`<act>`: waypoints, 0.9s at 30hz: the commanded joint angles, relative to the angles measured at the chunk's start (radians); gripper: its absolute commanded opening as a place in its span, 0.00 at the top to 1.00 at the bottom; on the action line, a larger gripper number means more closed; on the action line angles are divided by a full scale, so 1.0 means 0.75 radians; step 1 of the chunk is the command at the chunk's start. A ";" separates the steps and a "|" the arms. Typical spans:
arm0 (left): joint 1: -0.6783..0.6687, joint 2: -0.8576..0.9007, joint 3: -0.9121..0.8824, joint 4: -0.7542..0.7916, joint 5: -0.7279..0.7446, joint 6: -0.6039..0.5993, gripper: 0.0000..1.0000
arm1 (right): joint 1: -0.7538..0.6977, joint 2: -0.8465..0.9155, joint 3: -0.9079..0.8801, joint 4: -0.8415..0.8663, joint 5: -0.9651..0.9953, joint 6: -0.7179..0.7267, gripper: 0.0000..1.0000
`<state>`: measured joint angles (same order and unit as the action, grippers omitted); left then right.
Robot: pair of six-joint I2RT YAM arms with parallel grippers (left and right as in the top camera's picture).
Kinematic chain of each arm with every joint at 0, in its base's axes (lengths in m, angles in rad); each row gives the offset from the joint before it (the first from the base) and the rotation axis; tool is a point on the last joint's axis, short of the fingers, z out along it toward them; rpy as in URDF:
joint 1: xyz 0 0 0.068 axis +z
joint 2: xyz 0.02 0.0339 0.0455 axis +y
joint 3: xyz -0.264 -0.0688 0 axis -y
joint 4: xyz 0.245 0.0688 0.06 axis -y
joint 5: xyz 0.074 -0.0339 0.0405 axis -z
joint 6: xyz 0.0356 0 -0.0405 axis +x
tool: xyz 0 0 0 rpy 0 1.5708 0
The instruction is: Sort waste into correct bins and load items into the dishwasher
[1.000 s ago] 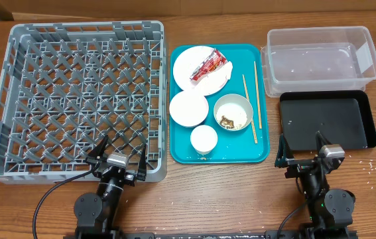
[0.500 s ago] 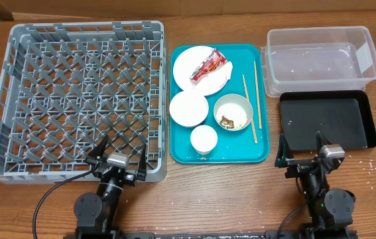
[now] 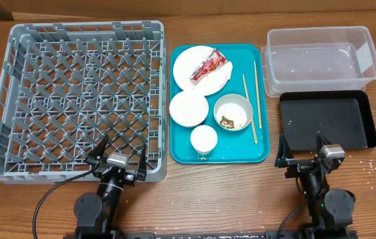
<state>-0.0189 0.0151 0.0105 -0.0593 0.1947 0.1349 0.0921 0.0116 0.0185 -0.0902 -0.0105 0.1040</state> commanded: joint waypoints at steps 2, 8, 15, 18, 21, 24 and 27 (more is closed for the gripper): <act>0.007 -0.013 -0.008 0.002 0.007 0.025 0.00 | -0.006 -0.012 -0.014 0.010 0.013 -0.005 0.00; 0.007 -0.013 -0.008 0.002 0.007 0.025 0.00 | -0.006 -0.012 -0.014 0.010 0.013 -0.005 0.00; 0.007 -0.013 -0.008 0.002 0.007 0.025 0.00 | -0.005 -0.012 -0.014 0.010 0.012 -0.005 0.00; 0.007 -0.013 -0.008 0.002 0.007 0.025 0.00 | -0.005 -0.012 -0.014 0.014 0.012 0.001 0.00; 0.007 -0.013 -0.008 0.002 0.007 0.025 0.00 | -0.005 -0.012 -0.014 0.010 0.008 0.000 0.00; 0.007 -0.013 -0.008 0.002 0.007 0.025 0.00 | -0.005 -0.012 -0.014 0.011 0.007 0.001 0.00; 0.007 -0.013 -0.008 0.002 0.007 0.025 0.00 | -0.005 -0.012 -0.014 0.013 -0.015 0.000 0.00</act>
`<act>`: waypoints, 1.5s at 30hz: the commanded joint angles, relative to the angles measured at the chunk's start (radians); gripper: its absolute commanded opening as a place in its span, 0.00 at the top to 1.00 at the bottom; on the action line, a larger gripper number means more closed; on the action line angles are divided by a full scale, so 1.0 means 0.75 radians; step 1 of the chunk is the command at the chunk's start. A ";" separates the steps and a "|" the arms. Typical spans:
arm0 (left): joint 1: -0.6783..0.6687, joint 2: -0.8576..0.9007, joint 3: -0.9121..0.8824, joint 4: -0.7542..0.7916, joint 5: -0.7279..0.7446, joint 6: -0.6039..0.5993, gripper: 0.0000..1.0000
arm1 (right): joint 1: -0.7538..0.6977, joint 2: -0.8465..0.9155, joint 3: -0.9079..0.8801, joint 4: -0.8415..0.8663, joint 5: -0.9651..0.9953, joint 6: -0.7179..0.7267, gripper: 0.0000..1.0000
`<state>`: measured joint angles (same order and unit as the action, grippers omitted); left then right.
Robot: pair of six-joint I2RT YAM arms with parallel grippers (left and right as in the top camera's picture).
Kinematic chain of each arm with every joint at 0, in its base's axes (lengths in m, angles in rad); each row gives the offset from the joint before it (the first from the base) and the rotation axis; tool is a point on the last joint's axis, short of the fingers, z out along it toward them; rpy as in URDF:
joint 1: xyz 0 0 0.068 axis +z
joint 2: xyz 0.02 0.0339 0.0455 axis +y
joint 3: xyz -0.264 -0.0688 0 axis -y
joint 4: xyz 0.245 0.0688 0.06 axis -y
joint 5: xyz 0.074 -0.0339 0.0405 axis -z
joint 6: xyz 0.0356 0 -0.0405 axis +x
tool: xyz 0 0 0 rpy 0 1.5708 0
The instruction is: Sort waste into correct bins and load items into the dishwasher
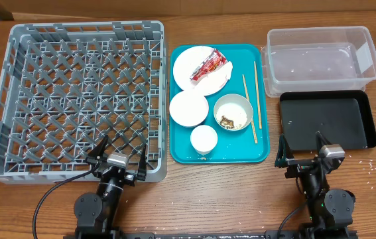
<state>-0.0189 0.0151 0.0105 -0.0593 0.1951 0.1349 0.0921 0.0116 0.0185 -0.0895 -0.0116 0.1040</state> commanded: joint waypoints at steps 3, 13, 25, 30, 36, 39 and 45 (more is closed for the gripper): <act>0.007 -0.013 -0.008 0.002 0.006 0.025 0.00 | -0.005 -0.012 -0.014 0.013 -0.021 0.000 0.00; 0.007 -0.013 -0.008 0.002 0.006 0.025 0.00 | -0.005 -0.012 0.113 -0.059 -0.192 0.000 0.00; 0.007 -0.013 -0.008 0.002 0.006 0.025 0.00 | -0.005 -0.009 0.449 -0.403 -0.216 0.000 0.00; 0.007 -0.013 -0.008 0.002 0.006 0.025 0.00 | -0.005 0.078 0.622 -0.525 -0.222 0.046 0.00; 0.007 -0.013 -0.008 0.002 0.006 0.025 0.00 | -0.005 0.342 0.825 -0.540 -0.312 0.107 0.00; 0.007 -0.013 -0.008 0.002 0.006 0.025 0.00 | -0.005 0.552 0.975 -0.569 -0.357 0.111 0.00; 0.007 -0.013 -0.008 0.002 0.006 0.025 0.00 | -0.002 1.069 1.386 -0.753 -0.431 0.110 0.00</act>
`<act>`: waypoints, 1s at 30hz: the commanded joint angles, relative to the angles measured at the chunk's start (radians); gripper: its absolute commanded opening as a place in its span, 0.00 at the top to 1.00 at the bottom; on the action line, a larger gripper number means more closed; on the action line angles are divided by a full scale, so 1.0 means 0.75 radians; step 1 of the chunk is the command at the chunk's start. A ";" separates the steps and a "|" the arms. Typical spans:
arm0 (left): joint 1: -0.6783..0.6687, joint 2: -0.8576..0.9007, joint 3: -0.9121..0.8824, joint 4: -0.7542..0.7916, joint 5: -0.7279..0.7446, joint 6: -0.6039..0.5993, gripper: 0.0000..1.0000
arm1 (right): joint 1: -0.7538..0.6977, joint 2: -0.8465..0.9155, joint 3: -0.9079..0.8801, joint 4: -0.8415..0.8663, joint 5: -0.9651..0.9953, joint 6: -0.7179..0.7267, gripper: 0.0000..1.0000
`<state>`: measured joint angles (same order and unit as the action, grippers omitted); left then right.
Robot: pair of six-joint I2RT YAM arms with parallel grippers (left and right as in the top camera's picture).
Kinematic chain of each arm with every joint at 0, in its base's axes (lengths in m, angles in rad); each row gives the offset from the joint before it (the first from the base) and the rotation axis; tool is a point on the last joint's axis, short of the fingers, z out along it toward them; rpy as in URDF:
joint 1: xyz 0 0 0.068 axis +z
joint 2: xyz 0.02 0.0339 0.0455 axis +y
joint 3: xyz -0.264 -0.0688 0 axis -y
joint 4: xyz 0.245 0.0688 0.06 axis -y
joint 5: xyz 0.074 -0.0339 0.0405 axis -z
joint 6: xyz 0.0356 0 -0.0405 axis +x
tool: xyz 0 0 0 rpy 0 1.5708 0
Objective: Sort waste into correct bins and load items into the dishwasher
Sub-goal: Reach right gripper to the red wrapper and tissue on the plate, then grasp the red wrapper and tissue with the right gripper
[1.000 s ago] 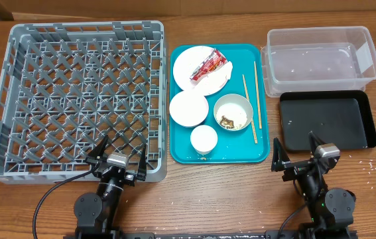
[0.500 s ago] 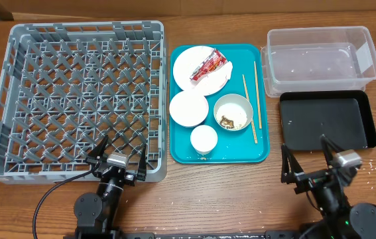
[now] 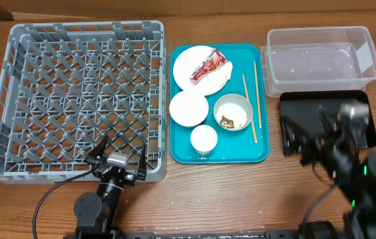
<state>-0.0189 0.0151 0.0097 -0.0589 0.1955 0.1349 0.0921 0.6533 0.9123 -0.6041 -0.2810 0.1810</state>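
A teal tray in the overhead view carries a white plate with a red wrapper on it. It also holds a white bowl, a bowl with food scraps, a small white cup and chopsticks. To its left is the grey dishwasher rack. My left gripper rests open at the rack's near edge. Blurred and large in frame, my right gripper hangs open over the black tray, with nothing in it.
A clear plastic bin stands at the back right, behind the black tray. White crumbs lie scattered on the wooden table at the right. The right arm's body fills the lower right corner.
My right arm has come up from its rest at the table's front edge and now sits higher and farther back, over the black tray. The left arm and all the items are unchanged.
At both earlier moments the two arms rested open at the front edge of the table and nothing on the tray moved. By now only the right arm has lifted and come over the black tray.
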 commanded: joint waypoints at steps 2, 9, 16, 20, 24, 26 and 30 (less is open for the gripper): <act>0.007 -0.013 -0.007 0.002 0.006 0.025 0.00 | -0.002 0.408 0.364 -0.171 -0.127 0.008 0.00; 0.007 -0.013 -0.007 0.002 0.006 0.025 0.00 | 0.145 1.156 1.010 -0.516 -0.183 0.008 0.00; 0.007 -0.013 -0.007 0.002 0.006 0.025 0.00 | 0.251 1.482 1.080 -0.176 -0.310 0.072 0.00; 0.007 -0.013 -0.007 0.002 0.006 0.025 0.00 | 0.286 1.611 1.080 -0.026 -0.316 0.108 0.00; 0.007 -0.013 -0.007 0.002 0.006 0.025 0.00 | 0.347 1.715 1.080 0.011 0.039 0.158 0.04; 0.007 -0.013 -0.007 0.002 0.006 0.025 0.00 | 0.413 1.789 1.080 0.018 0.292 0.186 0.04; 0.007 -0.013 -0.007 0.002 0.006 0.025 0.00 | 0.488 1.891 1.080 0.039 0.571 0.262 0.04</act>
<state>-0.0189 0.0151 0.0090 -0.0582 0.1947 0.1349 0.4137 2.0224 1.6913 -0.5896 -0.1078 0.3172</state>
